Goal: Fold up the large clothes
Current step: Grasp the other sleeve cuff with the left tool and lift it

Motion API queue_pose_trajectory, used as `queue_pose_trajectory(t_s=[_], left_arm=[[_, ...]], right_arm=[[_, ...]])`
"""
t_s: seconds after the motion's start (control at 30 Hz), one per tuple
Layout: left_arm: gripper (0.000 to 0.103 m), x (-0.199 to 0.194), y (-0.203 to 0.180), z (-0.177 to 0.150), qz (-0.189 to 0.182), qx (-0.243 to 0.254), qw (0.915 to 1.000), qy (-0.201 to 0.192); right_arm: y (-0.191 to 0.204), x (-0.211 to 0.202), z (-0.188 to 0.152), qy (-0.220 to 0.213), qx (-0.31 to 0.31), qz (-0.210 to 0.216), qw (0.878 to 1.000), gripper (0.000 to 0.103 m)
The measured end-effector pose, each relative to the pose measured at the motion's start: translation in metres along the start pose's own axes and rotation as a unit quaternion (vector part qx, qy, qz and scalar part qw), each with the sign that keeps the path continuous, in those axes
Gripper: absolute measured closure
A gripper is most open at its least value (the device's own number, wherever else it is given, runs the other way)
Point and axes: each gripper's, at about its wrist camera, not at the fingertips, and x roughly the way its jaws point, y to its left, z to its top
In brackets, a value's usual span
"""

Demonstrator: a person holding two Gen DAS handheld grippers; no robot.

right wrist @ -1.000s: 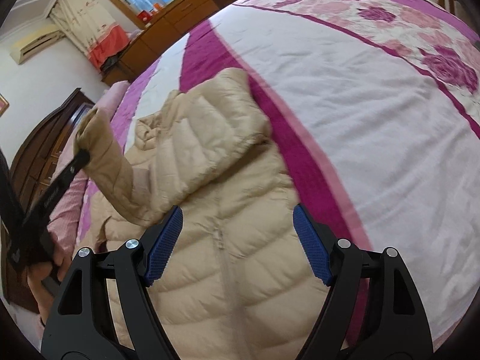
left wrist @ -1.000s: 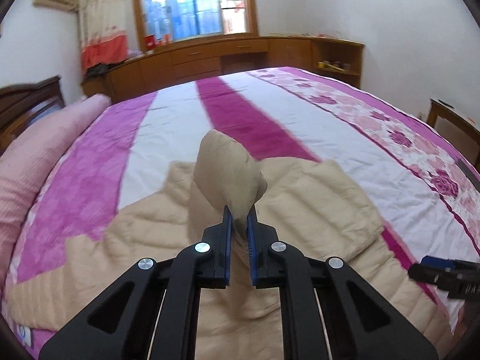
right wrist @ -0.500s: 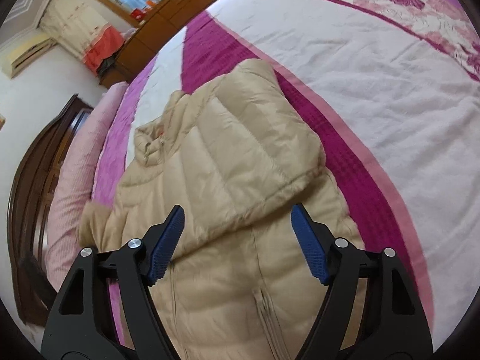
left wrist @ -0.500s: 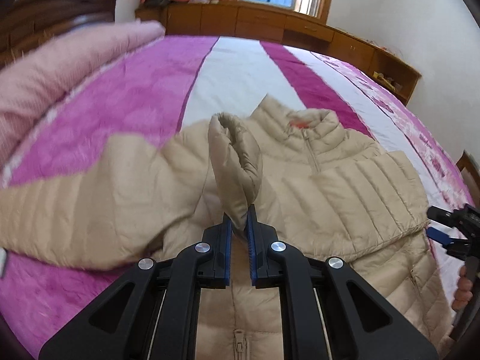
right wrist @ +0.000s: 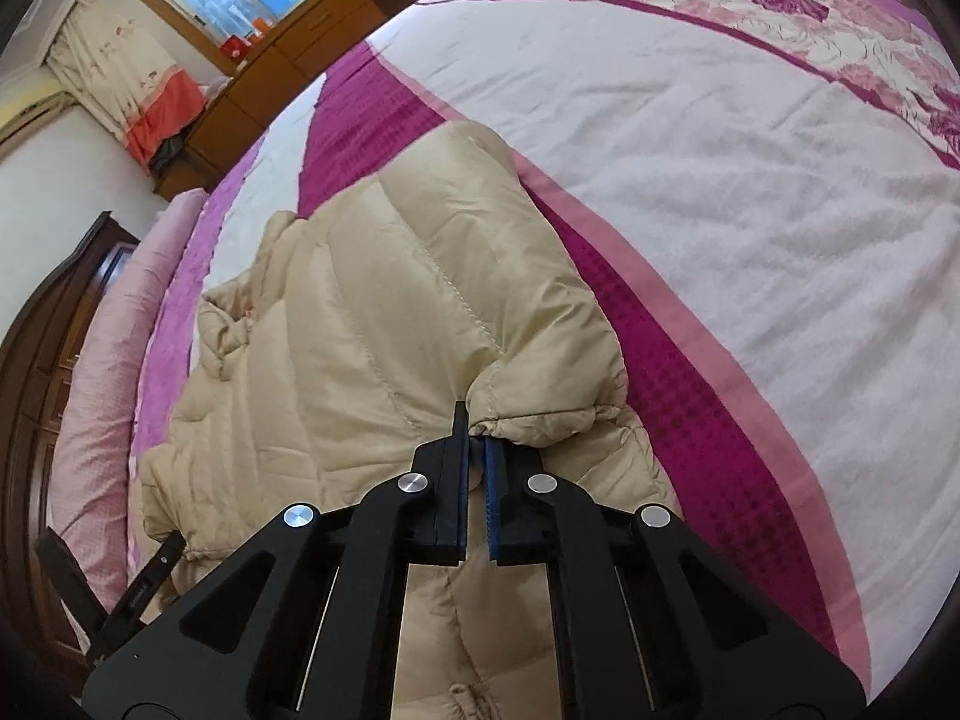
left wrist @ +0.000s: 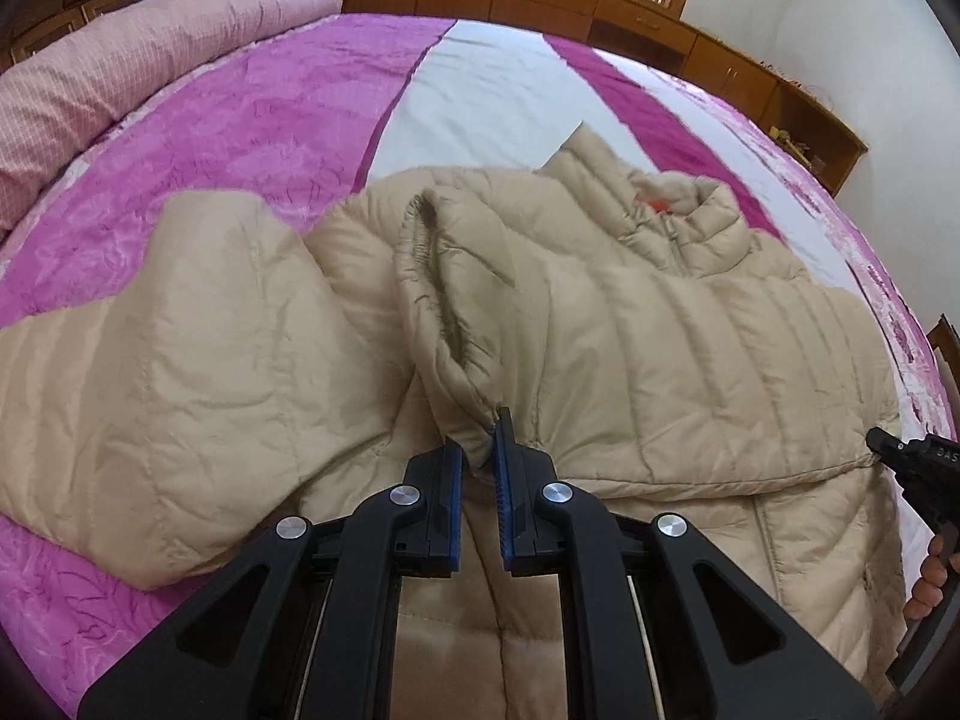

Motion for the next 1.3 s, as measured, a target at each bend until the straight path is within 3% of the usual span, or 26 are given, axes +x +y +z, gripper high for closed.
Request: queue_pose_trajectory(t_s=[0.1,0.13,0.17,0.23,0.3,0.37,0.57,0.8,1.07,1.3], left_arm=[[0.079,-0.002,0.002,-0.003,0.013,-0.004,0.9999,0.003],[0.069,-0.005,0.002,-0.004,0.017,-0.003,0.9998,0.003],[0.053,-0.011,0.004,-0.005,0.021,-0.004,0.9998,0.002],[0.04,-0.022,0.007,-0.007,0.013,-0.009,0.9999,-0.005],[0.039,-0.031,0.01,-0.01,0.005,-0.013,0.9999,-0.005],[0.03,-0.042,0.014,-0.014,0.003,-0.015,0.9999,-0.005],[0.03,-0.074,0.029,-0.027,0.01,-0.023,0.9996,-0.016],[0.029,-0.094,0.064,-0.043,0.052,-0.032,0.998,-0.017],[0.029,-0.111,0.135,-0.057,0.084,-0.106,0.9905,-0.029],[0.029,-0.103,0.191,-0.062,0.065,-0.182,0.9802,-0.044]], right_arm=[[0.003,0.002,-0.003,0.0,-0.008,-0.006,1.0,0.093],[0.003,0.001,-0.003,-0.001,-0.011,-0.007,1.0,0.087],[0.004,-0.001,-0.003,-0.001,-0.012,-0.002,1.0,0.082],[0.003,-0.008,-0.004,0.001,-0.005,0.021,1.0,0.057],[0.003,-0.022,-0.007,-0.006,-0.001,0.035,0.999,0.05],[0.005,-0.036,-0.011,-0.014,-0.009,0.044,0.999,0.048],[0.018,-0.081,-0.036,-0.015,-0.048,0.055,0.997,0.042],[0.03,-0.116,-0.087,-0.013,-0.109,0.015,0.994,0.031],[0.028,-0.126,-0.131,0.006,-0.129,0.011,0.992,0.029],[0.013,-0.132,-0.156,0.021,-0.097,0.006,0.995,0.028]])
